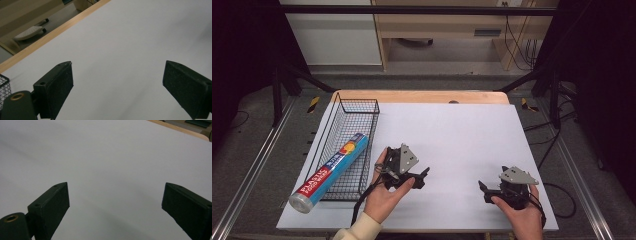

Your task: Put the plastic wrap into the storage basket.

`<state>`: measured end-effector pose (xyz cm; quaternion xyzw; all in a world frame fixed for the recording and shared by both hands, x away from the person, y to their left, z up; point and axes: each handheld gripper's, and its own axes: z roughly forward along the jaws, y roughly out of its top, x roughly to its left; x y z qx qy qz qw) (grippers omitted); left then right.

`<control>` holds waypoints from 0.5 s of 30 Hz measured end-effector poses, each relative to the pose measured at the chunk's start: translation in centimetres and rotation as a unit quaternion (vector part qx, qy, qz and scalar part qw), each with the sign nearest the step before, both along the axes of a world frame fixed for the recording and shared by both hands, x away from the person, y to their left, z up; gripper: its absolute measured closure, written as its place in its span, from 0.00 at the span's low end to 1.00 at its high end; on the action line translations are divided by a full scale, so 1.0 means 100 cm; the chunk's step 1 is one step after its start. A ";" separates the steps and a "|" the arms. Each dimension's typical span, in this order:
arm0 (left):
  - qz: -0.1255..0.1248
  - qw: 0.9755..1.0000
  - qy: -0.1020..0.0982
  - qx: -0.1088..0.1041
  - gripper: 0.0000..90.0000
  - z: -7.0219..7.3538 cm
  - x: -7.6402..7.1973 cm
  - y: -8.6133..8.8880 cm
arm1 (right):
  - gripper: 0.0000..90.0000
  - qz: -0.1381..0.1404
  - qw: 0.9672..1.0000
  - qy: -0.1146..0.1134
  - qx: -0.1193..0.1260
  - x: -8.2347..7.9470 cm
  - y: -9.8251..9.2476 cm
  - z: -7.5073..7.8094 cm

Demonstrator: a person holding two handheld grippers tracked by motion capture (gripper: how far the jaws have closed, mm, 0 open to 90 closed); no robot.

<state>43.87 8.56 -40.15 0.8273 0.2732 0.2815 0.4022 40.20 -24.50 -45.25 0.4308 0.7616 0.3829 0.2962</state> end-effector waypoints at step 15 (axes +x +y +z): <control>-0.028 0.999 0.036 -0.001 0.11 -0.043 0.003 0.001 | 0.11 -0.044 0.999 0.009 -0.012 0.002 -0.004 -0.004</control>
